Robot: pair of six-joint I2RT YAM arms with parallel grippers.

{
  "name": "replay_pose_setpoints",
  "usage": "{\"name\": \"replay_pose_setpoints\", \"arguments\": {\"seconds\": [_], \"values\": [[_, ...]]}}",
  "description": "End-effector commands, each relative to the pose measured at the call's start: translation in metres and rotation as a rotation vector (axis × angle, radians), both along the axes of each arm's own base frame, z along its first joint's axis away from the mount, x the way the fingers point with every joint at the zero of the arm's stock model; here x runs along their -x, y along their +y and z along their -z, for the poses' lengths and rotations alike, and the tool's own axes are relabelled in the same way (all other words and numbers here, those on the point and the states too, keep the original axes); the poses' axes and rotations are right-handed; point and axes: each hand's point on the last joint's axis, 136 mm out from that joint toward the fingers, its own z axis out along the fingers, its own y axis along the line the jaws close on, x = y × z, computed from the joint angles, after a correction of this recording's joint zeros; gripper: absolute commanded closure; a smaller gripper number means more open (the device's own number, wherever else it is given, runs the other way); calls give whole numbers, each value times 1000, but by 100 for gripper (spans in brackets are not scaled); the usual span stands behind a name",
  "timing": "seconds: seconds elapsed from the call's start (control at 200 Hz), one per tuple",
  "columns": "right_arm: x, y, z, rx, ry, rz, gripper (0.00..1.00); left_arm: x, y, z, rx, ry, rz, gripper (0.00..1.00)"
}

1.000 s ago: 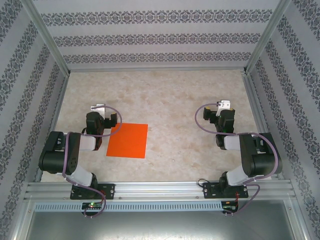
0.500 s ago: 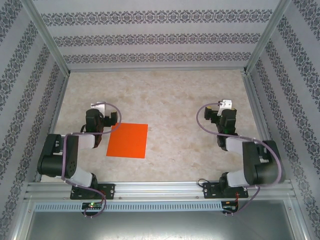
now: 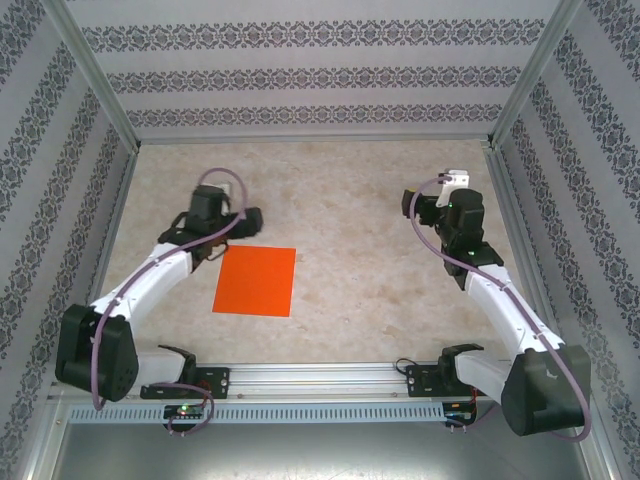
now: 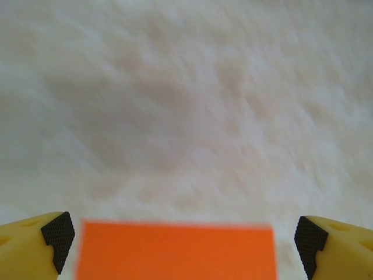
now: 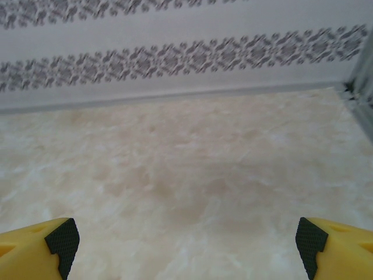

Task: Fold a paper plane with a square sheet of paper (fold left side to right side)
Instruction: Move the square sheet of paper to the center of the table.

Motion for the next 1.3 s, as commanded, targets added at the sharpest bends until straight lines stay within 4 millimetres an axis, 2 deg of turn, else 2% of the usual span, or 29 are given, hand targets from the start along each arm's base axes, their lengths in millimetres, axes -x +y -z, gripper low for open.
{"name": "replay_pose_setpoints", "arguments": {"seconds": [0.0, 0.11, 0.215, 0.38, 0.654, 0.799, 1.029, 1.169, 1.294], "values": [[5, 15, 11, -13, 93, -38, 2, 70, -17, 50, -105, 356, 65, 0], [4, 23, 17, 6, 111, -44, 2, 84, -24, 70, -158, 442, 73, 0], [6, 29, 24, 24, 132, -51, 2, 86, -32, 89, -132, 491, 73, 1], [10, 34, 25, 61, 145, -57, 2, 88, -45, 120, -135, 618, 106, 7], [19, 29, 22, 83, 140, -43, 2, 75, -59, 142, -185, 659, 136, 15], [23, 25, 20, 102, 143, -35, 2, 57, -75, 150, -209, 649, 170, 16], [29, 24, 22, 104, 162, -39, 2, 9, -125, 151, -159, 592, 252, 17], [31, 28, 27, 68, 185, -51, 2, -15, -154, 147, -119, 558, 299, 17], [30, 35, 34, 37, 217, -65, 2, -25, -167, 129, -78, 504, 319, 16]]}}
